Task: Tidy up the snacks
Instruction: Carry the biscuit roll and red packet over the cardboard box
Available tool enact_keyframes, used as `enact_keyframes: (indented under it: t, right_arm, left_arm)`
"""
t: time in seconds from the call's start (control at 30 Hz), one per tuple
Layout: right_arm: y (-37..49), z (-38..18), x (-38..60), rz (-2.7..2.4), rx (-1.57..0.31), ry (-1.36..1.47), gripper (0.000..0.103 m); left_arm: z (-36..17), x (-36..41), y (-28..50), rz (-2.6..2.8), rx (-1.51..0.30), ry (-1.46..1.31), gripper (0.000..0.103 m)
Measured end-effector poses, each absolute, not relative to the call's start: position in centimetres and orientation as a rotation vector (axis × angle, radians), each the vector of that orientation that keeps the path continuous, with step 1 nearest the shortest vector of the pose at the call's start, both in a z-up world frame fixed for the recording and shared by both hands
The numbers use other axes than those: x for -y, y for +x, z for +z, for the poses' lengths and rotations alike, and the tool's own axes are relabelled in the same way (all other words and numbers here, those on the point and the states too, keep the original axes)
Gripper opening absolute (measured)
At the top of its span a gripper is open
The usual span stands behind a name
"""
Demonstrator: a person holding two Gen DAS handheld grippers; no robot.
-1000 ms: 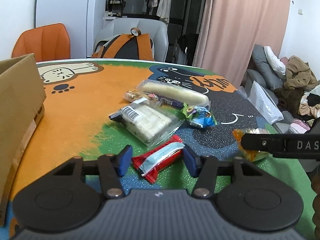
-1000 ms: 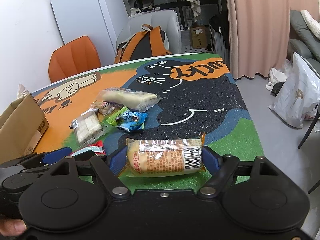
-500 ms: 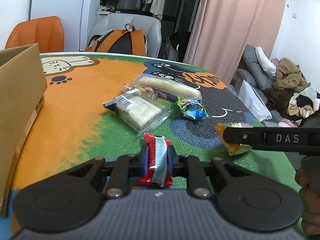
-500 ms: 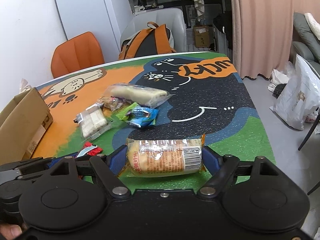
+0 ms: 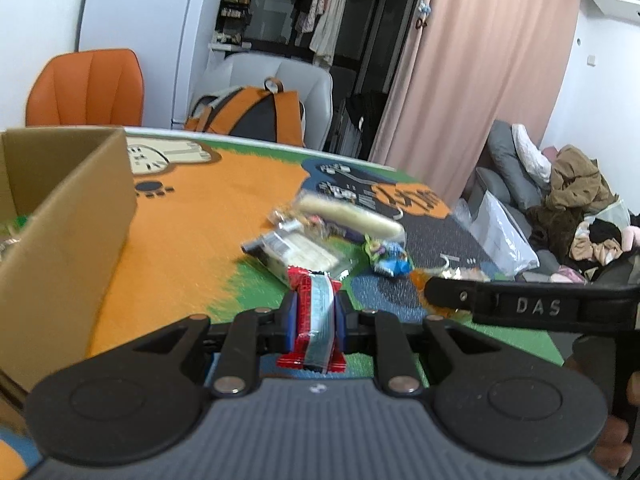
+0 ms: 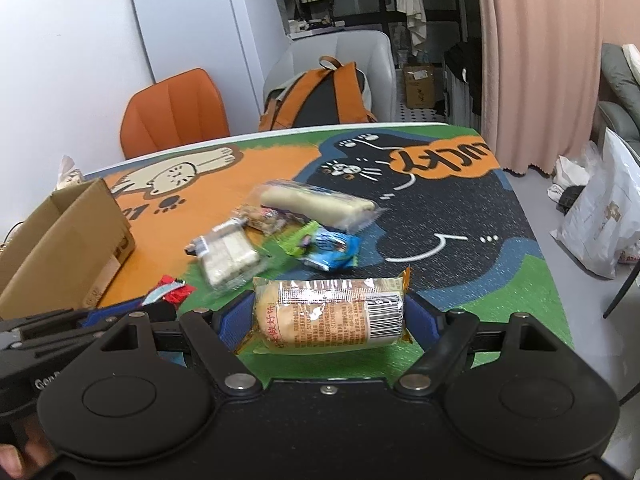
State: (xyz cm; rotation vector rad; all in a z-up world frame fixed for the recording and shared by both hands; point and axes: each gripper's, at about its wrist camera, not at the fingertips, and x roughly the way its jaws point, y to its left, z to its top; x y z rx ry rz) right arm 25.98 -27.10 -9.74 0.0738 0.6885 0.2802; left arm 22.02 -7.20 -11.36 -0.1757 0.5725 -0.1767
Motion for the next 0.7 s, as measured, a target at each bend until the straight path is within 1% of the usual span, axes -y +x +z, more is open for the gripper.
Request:
enact_keyframes:
  t: [0.7]
  right_arm:
    - [24.9, -6.2, 21.6, 0.374, -0.61, 0.034, 0.078]
  left_arm:
    - [-6.2, 2.3, 19.1, -0.092, -0.435, -0.217, 0.018]
